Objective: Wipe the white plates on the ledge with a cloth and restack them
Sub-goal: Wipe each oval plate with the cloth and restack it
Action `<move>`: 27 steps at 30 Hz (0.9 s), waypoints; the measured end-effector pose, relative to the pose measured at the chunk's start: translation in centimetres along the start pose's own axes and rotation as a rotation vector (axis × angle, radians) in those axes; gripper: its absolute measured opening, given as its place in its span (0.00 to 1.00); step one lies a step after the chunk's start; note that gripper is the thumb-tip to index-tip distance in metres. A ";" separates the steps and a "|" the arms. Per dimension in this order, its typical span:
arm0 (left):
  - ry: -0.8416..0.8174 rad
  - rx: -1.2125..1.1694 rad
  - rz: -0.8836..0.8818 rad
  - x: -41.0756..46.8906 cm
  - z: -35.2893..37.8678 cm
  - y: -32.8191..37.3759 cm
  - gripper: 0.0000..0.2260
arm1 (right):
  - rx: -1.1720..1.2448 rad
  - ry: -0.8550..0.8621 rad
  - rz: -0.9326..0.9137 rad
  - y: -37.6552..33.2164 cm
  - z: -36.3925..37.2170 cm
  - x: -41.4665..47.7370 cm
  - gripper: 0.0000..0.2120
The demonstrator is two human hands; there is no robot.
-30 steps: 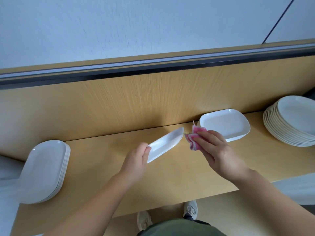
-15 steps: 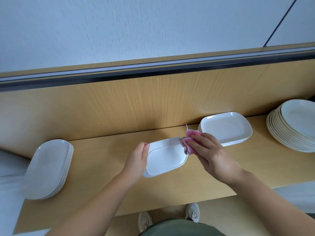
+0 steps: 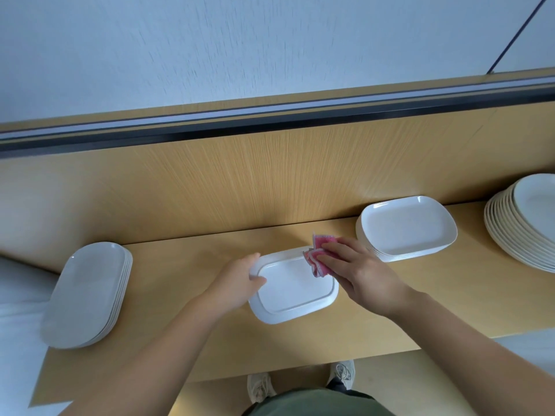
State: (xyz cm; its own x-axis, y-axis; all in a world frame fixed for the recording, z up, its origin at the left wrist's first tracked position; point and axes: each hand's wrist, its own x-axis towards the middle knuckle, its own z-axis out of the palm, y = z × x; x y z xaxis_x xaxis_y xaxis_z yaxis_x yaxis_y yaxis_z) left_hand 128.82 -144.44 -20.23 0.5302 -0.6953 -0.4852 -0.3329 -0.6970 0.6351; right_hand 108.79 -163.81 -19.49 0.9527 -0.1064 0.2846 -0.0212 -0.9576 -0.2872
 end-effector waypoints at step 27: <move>0.012 -0.132 -0.061 1.1 1.3 -0.4 0.15 | -0.061 -0.381 0.021 0.2 8.4 4.3 0.22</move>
State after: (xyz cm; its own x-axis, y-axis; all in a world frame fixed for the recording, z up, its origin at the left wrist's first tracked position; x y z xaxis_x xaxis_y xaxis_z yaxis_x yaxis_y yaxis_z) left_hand 128.50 -145.15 -21.83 0.5560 -0.6495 -0.5186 -0.1949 -0.7084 0.6783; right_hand 115.42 -162.18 -25.99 0.9960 -0.0303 -0.0844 -0.0492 -0.9716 -0.2316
